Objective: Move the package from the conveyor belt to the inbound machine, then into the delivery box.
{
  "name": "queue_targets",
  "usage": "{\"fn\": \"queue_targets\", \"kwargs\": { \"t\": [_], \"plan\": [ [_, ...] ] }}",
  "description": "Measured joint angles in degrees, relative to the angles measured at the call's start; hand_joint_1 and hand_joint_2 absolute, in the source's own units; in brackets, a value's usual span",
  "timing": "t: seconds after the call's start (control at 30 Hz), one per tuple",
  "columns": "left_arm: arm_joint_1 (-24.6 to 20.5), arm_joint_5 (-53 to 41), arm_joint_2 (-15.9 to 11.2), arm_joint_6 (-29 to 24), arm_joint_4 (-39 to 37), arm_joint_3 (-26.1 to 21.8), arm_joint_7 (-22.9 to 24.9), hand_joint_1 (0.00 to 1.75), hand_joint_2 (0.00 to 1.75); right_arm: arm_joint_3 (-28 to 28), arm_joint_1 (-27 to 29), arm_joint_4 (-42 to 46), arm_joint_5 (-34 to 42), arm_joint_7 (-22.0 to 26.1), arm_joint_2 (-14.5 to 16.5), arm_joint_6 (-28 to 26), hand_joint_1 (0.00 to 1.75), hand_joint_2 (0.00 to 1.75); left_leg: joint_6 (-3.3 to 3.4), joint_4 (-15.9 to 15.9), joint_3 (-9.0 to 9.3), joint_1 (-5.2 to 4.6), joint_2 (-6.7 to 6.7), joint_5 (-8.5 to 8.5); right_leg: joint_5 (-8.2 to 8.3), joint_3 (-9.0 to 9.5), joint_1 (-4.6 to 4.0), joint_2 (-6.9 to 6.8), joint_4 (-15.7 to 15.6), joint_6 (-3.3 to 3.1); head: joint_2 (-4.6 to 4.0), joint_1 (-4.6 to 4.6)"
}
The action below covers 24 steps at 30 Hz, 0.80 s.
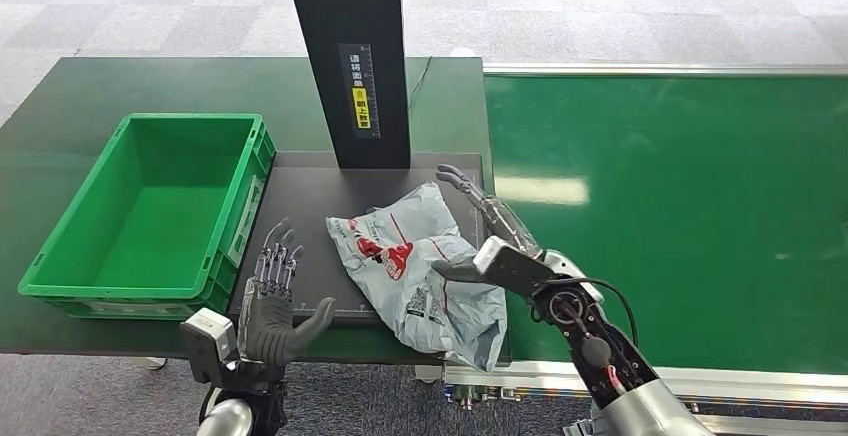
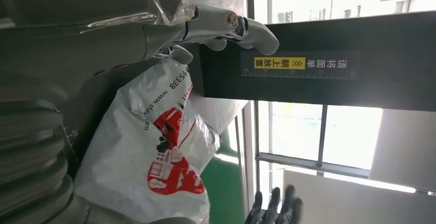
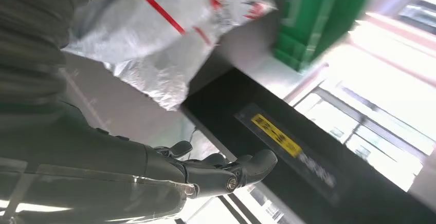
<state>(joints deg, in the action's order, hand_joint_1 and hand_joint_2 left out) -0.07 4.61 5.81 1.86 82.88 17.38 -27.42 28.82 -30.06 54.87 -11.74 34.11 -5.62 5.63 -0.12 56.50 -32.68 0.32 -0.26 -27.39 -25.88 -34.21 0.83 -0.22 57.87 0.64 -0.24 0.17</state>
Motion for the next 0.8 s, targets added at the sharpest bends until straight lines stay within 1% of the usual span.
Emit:
{"fn": "queue_targets", "kwargs": {
  "t": [0.17, 0.27, 0.33, 0.4, 0.47, 0.6, 0.7, 0.8],
  "plan": [
    [0.04, -3.11, -0.25, -0.33, 1.00, 0.02, -0.37, 0.00, 1.75, -6.45, 4.69, 6.22, 13.72, 0.60, -0.60, 10.46, 0.00, 1.75, 0.00, 0.00, 0.01, 0.00, 0.02, 0.00, 0.00, 0.00, 0.00, 0.00, 0.00, 0.00, 0.00, 0.00],
    [-0.44, -11.38, -0.44, -4.52, 1.22, 0.39, -0.32, 0.00, 1.75, -9.73, 7.27, 8.96, 23.36, -0.15, -0.65, 19.19, 0.00, 1.75, 0.00, 0.00, 0.02, 0.00, 0.00, 0.00, 0.00, 0.00, 0.00, 0.00, 0.00, 0.00, 0.00, 0.00],
    [-1.06, -17.13, -0.50, -7.38, 1.19, 1.00, 0.25, 0.00, 1.75, -11.53, 8.72, 10.37, 27.06, -0.61, -0.64, 22.94, 0.00, 1.75, 0.00, 0.00, 0.02, 0.00, 0.01, 0.00, 0.00, 0.01, 0.00, 0.00, 0.00, 0.00, 0.00, 0.00],
    [-1.85, -22.64, -0.57, -9.55, 1.05, 1.93, 1.63, 0.00, 1.75, -12.84, 9.90, 11.40, 28.34, -0.81, -0.64, 24.59, 0.00, 1.75, 0.00, 0.00, 0.02, 0.00, 0.03, 0.00, 0.00, 0.01, 0.00, 0.00, 0.00, 0.00, 0.00, 0.00],
    [-2.74, -29.44, -0.68, -12.04, 0.72, 3.12, 4.01, 0.00, 1.75, -13.85, 10.91, 12.25, 28.61, -0.87, -0.63, 25.24, 0.00, 1.75, 0.00, 0.00, 0.02, 0.00, 0.02, 0.00, 0.00, 0.01, 0.00, 0.00, 0.00, 0.00, 0.00, 0.00],
    [-4.78, -44.21, -0.90, -16.75, -1.14, 5.68, 10.76, 0.00, 1.75, -15.65, 12.98, 14.15, 28.33, -1.14, -0.34, 25.99, 0.00, 1.75, 0.00, 0.00, 0.02, 0.00, 0.01, 0.00, 0.00, 0.01, 0.00, 0.00, 0.00, 0.00, 0.00, 0.00],
    [-6.06, -51.76, -0.91, -17.46, -3.22, 7.00, 15.31, 0.00, 1.75, -17.07, 14.81, 15.68, 27.40, -1.38, 0.12, 26.58, 0.00, 1.75, 0.00, 0.00, 0.02, 0.00, 0.02, 0.00, 0.00, 0.00, 0.00, 0.01, 0.00, 0.00, 0.00, -0.01],
    [-7.02, -55.03, -0.76, -16.99, -5.17, 7.60, 18.15, 0.00, 1.75, -18.43, 16.30, 16.77, 26.83, -1.42, 0.58, 26.96, 0.00, 1.75, 0.00, 0.00, 0.01, 0.00, 0.04, 0.00, 0.00, -0.01, 0.00, 0.01, 0.00, 0.00, 0.00, 0.00]
  ]
}}
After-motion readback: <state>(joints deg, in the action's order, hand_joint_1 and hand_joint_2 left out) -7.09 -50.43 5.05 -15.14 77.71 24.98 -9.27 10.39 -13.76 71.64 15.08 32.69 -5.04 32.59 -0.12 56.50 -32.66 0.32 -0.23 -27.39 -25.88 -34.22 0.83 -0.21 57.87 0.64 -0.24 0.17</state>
